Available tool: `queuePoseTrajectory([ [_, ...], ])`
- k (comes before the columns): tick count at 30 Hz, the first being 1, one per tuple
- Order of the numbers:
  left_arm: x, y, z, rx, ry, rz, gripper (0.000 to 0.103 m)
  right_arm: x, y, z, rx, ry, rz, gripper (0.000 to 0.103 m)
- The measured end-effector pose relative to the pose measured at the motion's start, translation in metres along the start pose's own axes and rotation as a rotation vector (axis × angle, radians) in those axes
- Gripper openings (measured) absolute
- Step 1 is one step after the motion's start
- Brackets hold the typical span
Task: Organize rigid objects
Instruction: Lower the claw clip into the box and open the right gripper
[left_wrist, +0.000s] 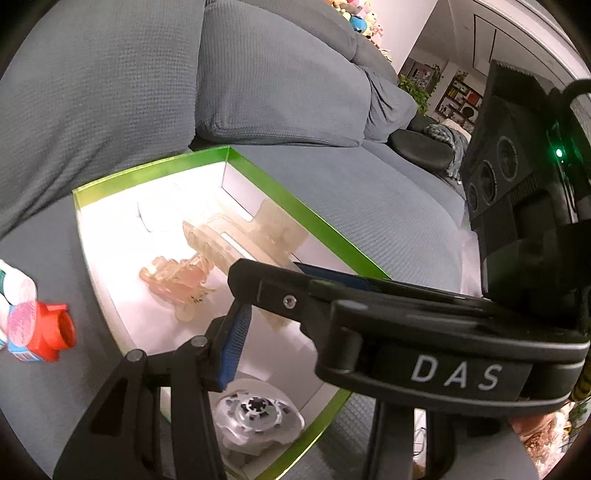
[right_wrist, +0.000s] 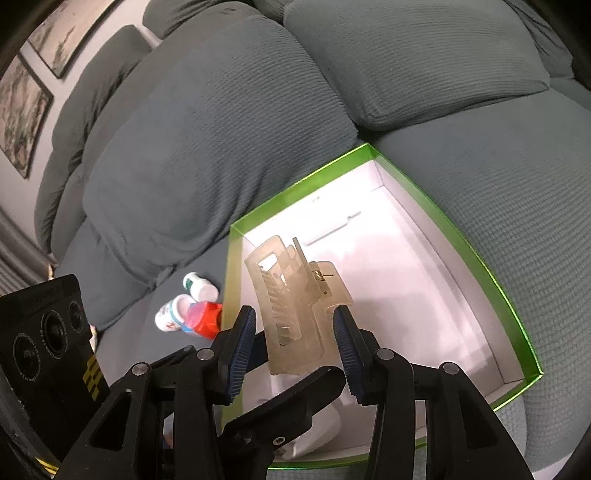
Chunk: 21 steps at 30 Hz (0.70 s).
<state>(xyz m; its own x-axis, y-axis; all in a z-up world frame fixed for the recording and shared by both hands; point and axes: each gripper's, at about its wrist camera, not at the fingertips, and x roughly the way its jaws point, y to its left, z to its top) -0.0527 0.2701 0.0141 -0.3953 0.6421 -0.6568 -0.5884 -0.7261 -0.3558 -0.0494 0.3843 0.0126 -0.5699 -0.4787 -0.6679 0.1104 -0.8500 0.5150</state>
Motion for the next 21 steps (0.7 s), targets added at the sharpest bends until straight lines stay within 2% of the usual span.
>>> queuePoseTrajectory([
  [12,0.003,-0.001,-0.006,-0.029,0.025,-0.036,0.043,0.007,-0.008,-0.002,0.021,0.035,-0.063,0.047],
  [16,0.001,-0.001,-0.006,-0.018,0.031,-0.024,0.049,0.007,-0.010,-0.001,0.033,0.033,-0.087,0.048],
  [18,-0.002,0.000,-0.008,-0.016,0.033,-0.013,0.057,0.004,-0.011,0.000,0.042,0.021,-0.083,0.048],
  [21,-0.009,0.003,-0.011,-0.008,0.024,0.001,0.060,0.000,-0.010,0.001,0.046,0.005,-0.086,0.047],
])
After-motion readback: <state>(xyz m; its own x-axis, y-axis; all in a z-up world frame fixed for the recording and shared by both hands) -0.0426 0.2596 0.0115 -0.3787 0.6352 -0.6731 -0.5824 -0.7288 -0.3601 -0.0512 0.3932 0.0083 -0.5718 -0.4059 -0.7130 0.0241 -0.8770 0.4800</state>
